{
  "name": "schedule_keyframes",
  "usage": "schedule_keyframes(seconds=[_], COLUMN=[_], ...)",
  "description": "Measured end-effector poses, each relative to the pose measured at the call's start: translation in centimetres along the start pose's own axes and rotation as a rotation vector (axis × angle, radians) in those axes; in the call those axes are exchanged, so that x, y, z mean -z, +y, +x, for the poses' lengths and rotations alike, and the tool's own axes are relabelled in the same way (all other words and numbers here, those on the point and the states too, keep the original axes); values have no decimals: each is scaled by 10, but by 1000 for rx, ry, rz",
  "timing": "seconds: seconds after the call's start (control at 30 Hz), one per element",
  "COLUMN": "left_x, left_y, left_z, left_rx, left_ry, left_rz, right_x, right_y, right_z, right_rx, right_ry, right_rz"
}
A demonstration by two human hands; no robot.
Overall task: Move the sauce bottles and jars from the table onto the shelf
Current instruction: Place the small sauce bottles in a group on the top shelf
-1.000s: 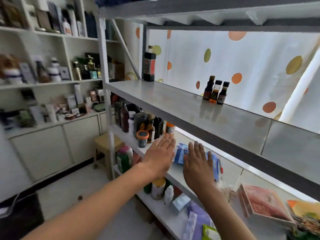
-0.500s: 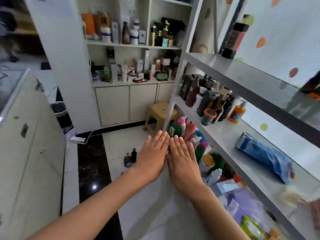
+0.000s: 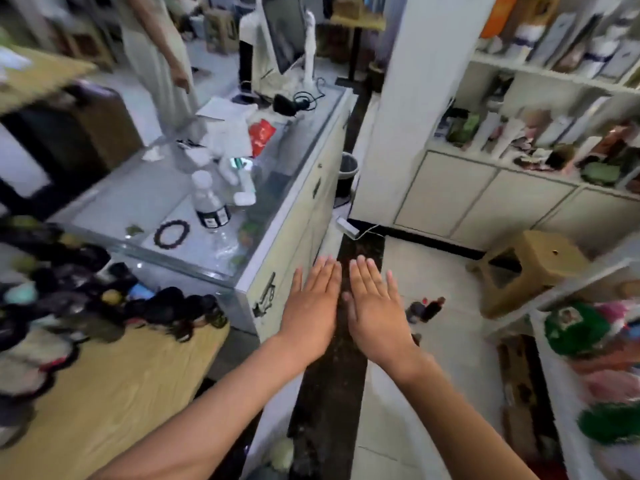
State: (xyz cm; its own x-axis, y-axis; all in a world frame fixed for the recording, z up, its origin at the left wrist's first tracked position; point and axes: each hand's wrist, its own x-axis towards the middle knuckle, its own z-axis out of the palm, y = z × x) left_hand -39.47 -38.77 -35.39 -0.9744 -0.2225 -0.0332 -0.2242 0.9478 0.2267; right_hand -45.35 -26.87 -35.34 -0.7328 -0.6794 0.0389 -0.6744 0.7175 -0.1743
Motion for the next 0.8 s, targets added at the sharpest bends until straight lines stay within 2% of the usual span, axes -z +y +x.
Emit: schedule_keyframes(seconds=[0.27,0.43,0.5,0.6,0.8], left_x=[2,-16,-25,-33,-63], left_y=[-126,-178,-194,-215,-259], left_z=[-84,-119,-126,-131,-121], left_rx=[398,565,610,659,681], left_ry=[57,111,143,175,235], left_rz=[-15,-103,-208,-358,-508], right_x=[-50,-76,-92,-121,-168], right_y=[-133,-189,-202,-218,-228], right_z=[42,54,62,79,107], right_rx=[402,537,496,311,114], right_ry=[-195,-283,-359,-514,-483], right_rz=[49,111,189,381,259])
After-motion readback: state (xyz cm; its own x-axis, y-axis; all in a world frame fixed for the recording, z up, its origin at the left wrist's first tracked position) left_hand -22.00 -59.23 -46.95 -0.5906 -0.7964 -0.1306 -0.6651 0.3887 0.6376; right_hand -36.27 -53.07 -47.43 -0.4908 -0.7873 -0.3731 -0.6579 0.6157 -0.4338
